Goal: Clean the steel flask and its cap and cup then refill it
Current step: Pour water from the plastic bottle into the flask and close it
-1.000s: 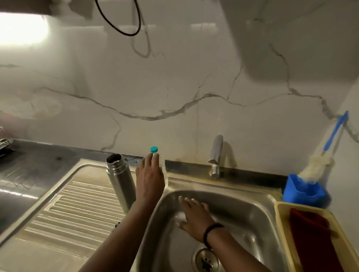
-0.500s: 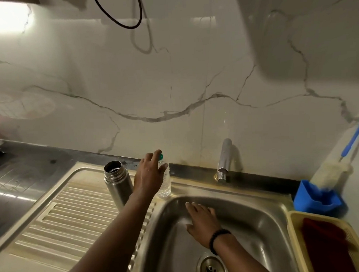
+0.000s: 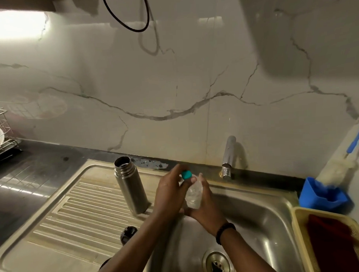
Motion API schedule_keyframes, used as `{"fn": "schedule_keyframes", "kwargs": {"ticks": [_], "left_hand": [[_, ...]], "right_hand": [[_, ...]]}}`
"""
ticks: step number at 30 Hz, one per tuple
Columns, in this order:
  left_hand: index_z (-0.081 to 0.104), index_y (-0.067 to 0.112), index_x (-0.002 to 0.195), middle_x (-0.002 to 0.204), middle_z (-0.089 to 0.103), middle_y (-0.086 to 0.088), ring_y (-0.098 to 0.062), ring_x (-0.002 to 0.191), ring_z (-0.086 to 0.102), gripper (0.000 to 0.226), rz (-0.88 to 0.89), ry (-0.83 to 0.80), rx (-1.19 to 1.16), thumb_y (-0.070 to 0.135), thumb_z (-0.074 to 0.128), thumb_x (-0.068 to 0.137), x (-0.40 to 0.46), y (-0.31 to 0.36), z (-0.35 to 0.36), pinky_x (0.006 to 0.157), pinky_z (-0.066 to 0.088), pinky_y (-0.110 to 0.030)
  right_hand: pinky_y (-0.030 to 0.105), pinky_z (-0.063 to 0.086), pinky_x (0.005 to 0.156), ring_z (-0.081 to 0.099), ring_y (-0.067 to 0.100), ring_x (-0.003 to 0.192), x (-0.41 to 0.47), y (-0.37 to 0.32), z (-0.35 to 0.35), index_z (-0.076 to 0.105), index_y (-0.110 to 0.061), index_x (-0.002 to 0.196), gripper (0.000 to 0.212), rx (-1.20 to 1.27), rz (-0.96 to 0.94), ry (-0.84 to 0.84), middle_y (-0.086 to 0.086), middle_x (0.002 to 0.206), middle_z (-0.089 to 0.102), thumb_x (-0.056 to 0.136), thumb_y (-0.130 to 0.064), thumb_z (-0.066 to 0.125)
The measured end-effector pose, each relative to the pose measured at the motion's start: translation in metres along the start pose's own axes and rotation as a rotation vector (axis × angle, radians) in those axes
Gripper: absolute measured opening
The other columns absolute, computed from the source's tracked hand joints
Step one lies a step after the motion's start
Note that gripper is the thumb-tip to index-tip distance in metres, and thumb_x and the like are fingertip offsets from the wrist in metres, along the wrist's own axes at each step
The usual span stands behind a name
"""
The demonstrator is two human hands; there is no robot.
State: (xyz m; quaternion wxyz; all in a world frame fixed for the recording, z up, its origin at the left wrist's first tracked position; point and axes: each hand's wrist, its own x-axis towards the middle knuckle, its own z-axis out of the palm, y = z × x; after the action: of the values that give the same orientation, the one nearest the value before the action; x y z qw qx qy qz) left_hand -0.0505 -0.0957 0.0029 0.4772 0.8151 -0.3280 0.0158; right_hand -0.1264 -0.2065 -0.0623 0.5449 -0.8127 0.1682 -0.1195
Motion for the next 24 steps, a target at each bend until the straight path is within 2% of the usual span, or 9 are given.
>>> {"fn": "schedule_keyframes", "kwargs": {"ticks": [2, 4, 6, 9, 11, 14, 17, 20, 24], "left_hand": [[0.056, 0.03, 0.107, 0.107, 0.068, 0.008, -0.01, 0.091, 0.065, 0.022, -0.044, -0.028, -0.075, 0.031, 0.071, 0.091, -0.008, 0.01, -0.002, 0.074, 0.052, -0.016], [0.058, 0.026, 0.109, 0.111, 0.068, 0.009, -0.011, 0.097, 0.067, 0.021, -0.017, -0.127, -0.131, 0.035, 0.068, 0.093, -0.015, 0.013, -0.007, 0.084, 0.058, -0.028], [0.06, 0.025, 0.119, 0.119, 0.067, 0.011, -0.011, 0.111, 0.065, 0.024, 0.012, -0.313, -0.247, 0.035, 0.061, 0.098, -0.021, 0.012, -0.018, 0.096, 0.056, -0.035], [0.056, 0.018, 0.134, 0.129, 0.064, 0.005, -0.014, 0.122, 0.061, 0.032, -0.048, -0.532, -0.45, 0.023, 0.051, 0.104, -0.029, 0.013, -0.04, 0.098, 0.054, -0.031], [0.057, 0.01, 0.135, 0.131, 0.064, -0.002, -0.018, 0.125, 0.06, 0.031, -0.049, -0.545, -0.475, 0.014, 0.048, 0.105, -0.034, 0.01, -0.049, 0.099, 0.053, -0.033], [0.059, 0.006, 0.128, 0.128, 0.067, -0.003, -0.019, 0.122, 0.063, 0.026, -0.079, -0.431, -0.494, 0.013, 0.051, 0.104, -0.047, 0.008, -0.049, 0.1, 0.053, -0.035], [0.06, 0.007, 0.12, 0.123, 0.07, -0.004, -0.019, 0.116, 0.066, 0.024, -0.131, -0.297, -0.534, 0.019, 0.058, 0.1, -0.061, 0.005, -0.042, 0.099, 0.055, -0.04], [0.061, 0.007, 0.111, 0.113, 0.072, -0.007, -0.024, 0.108, 0.069, 0.04, -0.196, -0.122, -0.585, 0.039, 0.072, 0.089, -0.07, 0.005, -0.037, 0.096, 0.056, -0.049], [0.058, 0.011, 0.098, 0.094, 0.07, -0.007, -0.026, 0.09, 0.071, 0.041, -0.26, 0.156, -0.53, 0.043, 0.079, 0.082, -0.078, 0.01, -0.026, 0.083, 0.06, -0.052]], "right_hand": [[0.036, 0.049, 0.103, 0.054, 0.0, 0.12, -0.01, -0.004, -0.006, 0.035, -0.05, 0.129, 0.083, 0.111, -0.03, 0.021, -0.024, 0.128, 0.055, 0.064, -0.043, 0.086], [0.031, 0.054, 0.094, 0.06, 0.0, 0.11, -0.024, -0.009, -0.012, 0.043, -0.044, 0.121, 0.064, 0.142, -0.037, 0.0, -0.017, 0.118, 0.062, 0.072, -0.035, 0.084], [0.022, 0.053, 0.089, 0.061, 0.0, 0.108, -0.036, -0.011, -0.014, 0.045, -0.043, 0.12, 0.061, 0.136, -0.04, -0.024, -0.017, 0.117, 0.062, 0.074, -0.032, 0.084], [0.032, 0.052, 0.096, 0.062, 0.004, 0.109, -0.048, -0.007, -0.013, 0.049, -0.038, 0.123, 0.066, 0.153, -0.005, -0.048, -0.012, 0.118, 0.066, 0.069, -0.037, 0.086], [0.036, 0.052, 0.098, 0.064, 0.005, 0.108, -0.054, -0.005, -0.009, 0.052, -0.034, 0.123, 0.066, 0.149, 0.002, -0.068, -0.011, 0.117, 0.068, 0.068, -0.037, 0.087], [0.034, 0.053, 0.096, 0.063, 0.003, 0.107, -0.059, -0.008, 0.002, 0.052, -0.036, 0.123, 0.067, 0.105, -0.007, -0.035, -0.012, 0.116, 0.067, 0.065, -0.047, 0.085], [0.019, 0.052, 0.087, 0.063, 0.0, 0.103, -0.062, -0.017, 0.016, 0.053, -0.034, 0.121, 0.061, 0.072, -0.021, 0.028, -0.012, 0.112, 0.067, 0.07, -0.037, 0.086], [0.008, 0.049, 0.074, 0.061, -0.01, 0.095, -0.063, -0.024, 0.027, 0.054, -0.032, 0.118, 0.054, 0.021, -0.047, 0.069, -0.015, 0.104, 0.067, 0.073, -0.033, 0.085], [0.013, 0.053, 0.077, 0.062, -0.004, 0.098, -0.068, -0.026, 0.038, 0.05, -0.04, 0.114, 0.053, 0.021, -0.06, 0.103, -0.016, 0.107, 0.066, 0.074, -0.031, 0.084]]}}
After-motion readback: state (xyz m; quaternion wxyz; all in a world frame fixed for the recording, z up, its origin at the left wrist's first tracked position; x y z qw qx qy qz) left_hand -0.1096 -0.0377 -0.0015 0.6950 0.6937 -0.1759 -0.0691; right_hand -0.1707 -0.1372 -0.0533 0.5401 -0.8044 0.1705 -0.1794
